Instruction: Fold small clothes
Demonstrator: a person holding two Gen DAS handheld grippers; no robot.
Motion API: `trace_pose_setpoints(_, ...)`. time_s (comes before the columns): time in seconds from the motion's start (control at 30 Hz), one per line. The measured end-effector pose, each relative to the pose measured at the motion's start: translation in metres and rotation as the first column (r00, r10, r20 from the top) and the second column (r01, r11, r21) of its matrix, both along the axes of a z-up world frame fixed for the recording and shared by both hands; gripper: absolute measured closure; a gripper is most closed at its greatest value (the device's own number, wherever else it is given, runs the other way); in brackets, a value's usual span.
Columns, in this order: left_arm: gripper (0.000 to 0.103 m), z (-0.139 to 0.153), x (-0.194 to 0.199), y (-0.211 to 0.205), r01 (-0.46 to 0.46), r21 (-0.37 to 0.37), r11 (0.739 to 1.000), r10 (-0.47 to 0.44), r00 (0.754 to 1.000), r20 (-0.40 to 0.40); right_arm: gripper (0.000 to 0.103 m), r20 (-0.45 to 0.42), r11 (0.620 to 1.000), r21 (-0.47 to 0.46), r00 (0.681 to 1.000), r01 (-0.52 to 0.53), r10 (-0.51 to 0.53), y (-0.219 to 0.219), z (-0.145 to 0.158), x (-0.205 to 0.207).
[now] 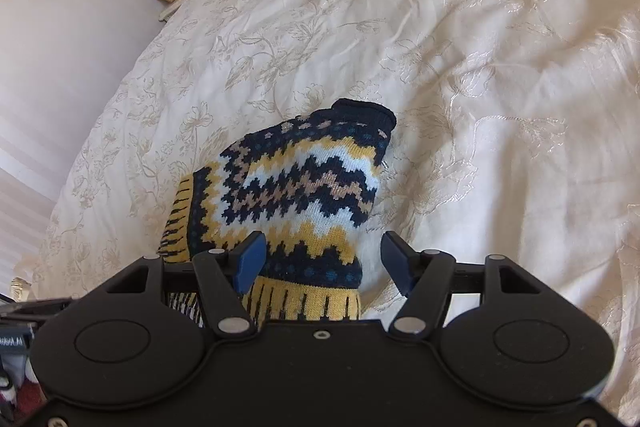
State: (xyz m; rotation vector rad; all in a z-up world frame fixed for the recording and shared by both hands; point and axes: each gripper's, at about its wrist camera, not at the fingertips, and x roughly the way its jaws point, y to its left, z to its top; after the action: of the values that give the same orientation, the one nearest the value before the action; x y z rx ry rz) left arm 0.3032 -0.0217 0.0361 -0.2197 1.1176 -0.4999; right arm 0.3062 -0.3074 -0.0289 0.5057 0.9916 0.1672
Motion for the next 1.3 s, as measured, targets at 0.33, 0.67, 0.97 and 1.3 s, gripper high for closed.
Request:
trace_pose_setpoints(0.33, 0.054, -0.031, 0.041, -0.045, -0.024, 0.176, 0.984, 0.009, 0.996, 0.085, 0.035, 0.031, 0.999, -0.035, 0.999, -0.028, 0.029, -0.006, 0.006, -0.007)
trace_pose_setpoints(0.67, 0.052, -0.059, 0.02, -0.013, -0.112, 0.235, 0.966, 0.117, 0.993, -0.006, 0.035, 0.069, 0.988, -0.127, 0.993, -0.089, 0.099, -0.004, 0.011, 0.021)
trace_pose_setpoints(0.97, 0.051, -0.062, 0.02, -0.017, -0.139, 0.25, 0.958, 0.147, 0.989, -0.014, 0.034, -0.098, 0.938, -0.282, 0.979, -0.201, 0.18, 0.028, -0.047, 0.091)
trace_pose_setpoints(1.3, 0.05, -0.063, 0.021, -0.021, -0.161, 0.263, 0.951, 0.172, 0.985, -0.021, 0.022, -0.062, 0.938, -0.273, 0.977, -0.215, 0.206, 0.016, -0.045, 0.087)
